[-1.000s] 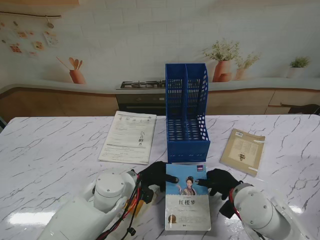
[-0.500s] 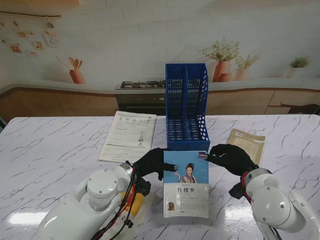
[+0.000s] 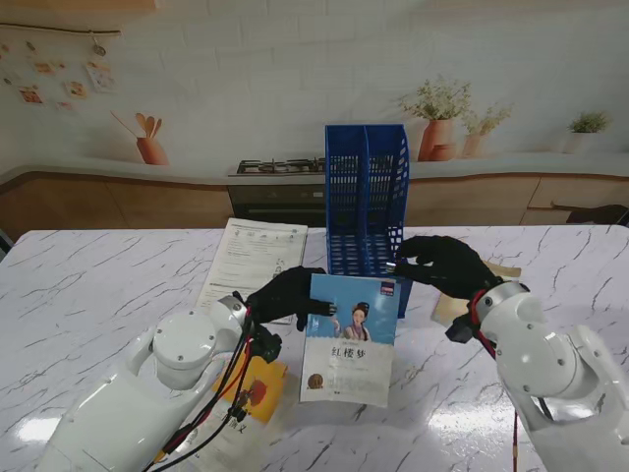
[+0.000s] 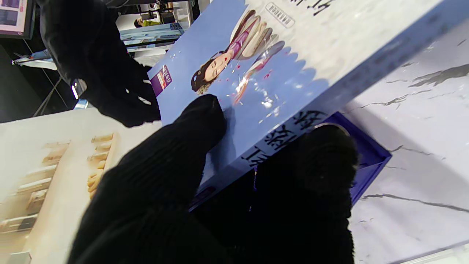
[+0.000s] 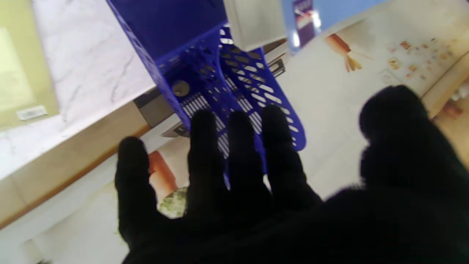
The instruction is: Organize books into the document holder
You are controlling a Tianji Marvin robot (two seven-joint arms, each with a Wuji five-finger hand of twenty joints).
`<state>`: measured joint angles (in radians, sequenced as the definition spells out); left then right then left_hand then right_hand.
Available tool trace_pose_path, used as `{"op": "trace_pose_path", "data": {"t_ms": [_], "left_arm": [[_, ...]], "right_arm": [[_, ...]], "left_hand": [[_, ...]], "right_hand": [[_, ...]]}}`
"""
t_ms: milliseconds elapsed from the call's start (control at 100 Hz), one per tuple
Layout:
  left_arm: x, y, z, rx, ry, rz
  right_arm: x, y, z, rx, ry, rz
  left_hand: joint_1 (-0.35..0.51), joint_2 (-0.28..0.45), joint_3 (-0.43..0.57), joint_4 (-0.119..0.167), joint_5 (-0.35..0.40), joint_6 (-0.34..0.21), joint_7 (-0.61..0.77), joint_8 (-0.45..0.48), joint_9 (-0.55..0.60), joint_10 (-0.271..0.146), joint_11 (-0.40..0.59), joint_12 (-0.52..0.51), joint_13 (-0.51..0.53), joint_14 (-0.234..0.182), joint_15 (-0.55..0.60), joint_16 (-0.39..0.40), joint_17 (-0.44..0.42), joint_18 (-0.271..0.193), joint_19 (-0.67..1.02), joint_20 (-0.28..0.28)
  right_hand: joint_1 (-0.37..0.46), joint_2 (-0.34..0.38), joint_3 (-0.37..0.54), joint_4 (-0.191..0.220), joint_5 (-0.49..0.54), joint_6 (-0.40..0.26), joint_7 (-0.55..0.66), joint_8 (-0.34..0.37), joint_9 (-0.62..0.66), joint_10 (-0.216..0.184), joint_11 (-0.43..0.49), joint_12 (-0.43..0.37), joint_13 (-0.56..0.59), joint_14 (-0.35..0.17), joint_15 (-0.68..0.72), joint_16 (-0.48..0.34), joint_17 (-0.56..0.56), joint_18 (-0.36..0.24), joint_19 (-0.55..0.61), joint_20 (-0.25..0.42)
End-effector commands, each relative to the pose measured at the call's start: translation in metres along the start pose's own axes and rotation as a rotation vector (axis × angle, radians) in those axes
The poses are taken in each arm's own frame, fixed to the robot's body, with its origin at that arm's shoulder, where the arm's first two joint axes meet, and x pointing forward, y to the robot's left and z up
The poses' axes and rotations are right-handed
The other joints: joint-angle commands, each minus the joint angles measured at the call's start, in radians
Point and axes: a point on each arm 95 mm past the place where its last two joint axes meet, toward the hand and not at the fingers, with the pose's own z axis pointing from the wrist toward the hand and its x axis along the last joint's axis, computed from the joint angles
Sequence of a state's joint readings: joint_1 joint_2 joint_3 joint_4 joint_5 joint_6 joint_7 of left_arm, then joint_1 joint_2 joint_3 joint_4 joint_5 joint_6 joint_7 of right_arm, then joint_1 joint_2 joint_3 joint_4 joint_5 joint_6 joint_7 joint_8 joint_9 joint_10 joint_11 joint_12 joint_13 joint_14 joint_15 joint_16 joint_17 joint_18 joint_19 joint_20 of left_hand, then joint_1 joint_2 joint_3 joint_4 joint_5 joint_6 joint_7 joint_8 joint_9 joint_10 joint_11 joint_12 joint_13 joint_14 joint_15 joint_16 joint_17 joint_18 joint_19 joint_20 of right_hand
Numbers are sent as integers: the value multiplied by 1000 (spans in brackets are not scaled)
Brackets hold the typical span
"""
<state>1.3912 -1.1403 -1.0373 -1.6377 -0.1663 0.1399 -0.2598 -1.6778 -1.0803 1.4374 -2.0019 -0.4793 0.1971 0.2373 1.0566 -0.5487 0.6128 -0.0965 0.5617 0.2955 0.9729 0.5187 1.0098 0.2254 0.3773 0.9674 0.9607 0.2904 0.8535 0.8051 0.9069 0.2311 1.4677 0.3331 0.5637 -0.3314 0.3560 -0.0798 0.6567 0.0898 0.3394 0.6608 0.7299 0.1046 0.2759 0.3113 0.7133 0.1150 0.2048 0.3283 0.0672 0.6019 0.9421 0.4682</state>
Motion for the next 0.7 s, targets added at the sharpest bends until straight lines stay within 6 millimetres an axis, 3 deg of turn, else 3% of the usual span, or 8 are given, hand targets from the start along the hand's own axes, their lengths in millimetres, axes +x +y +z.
{"op": "trace_pose_path", "data": {"t_ms": [0,210,510,690], "left_arm": [[24,-4,2,-16,82,27],[46,-6,4,-41,137,80],[70,-8,5,-20,185,137],[76,-10,5,-2,184,173]], "right_arm": [[10,7,7,-11,56,22],[19,15,24,67,153,-6],[17,16,27,181,197,-24],[14,15,24,233,203,-19]], "left_hand": [[107,38,193,16,61,-199,91,55,41,-67,-4,18,95,-11,45,27,36,-114,42,-16],[108,43,189,16,59,-203,88,59,40,-70,-6,25,98,-15,43,29,38,-118,41,-20],[109,46,184,16,59,-205,83,69,42,-70,-10,32,98,-16,41,32,37,-120,41,-23],[108,46,183,16,59,-208,83,78,43,-72,-12,35,98,-20,40,34,37,-125,41,-25]], "right_hand": [[-46,-14,-5,-5,-29,-46,-19,-19,-29,-36,-29,-14,-28,-47,-33,-23,-24,-130,-26,-11],[-76,-36,31,-8,-46,-69,-24,-30,-42,-61,-58,-17,-59,-56,-53,-30,-47,-130,-76,-22],[-86,-67,65,-9,-55,-67,-26,-34,-6,-74,-55,-2,-20,-42,-40,-20,-34,-125,-103,-18],[-35,-80,88,-10,-14,-55,15,-15,64,-53,3,61,115,-53,47,43,85,-132,21,101]]}}
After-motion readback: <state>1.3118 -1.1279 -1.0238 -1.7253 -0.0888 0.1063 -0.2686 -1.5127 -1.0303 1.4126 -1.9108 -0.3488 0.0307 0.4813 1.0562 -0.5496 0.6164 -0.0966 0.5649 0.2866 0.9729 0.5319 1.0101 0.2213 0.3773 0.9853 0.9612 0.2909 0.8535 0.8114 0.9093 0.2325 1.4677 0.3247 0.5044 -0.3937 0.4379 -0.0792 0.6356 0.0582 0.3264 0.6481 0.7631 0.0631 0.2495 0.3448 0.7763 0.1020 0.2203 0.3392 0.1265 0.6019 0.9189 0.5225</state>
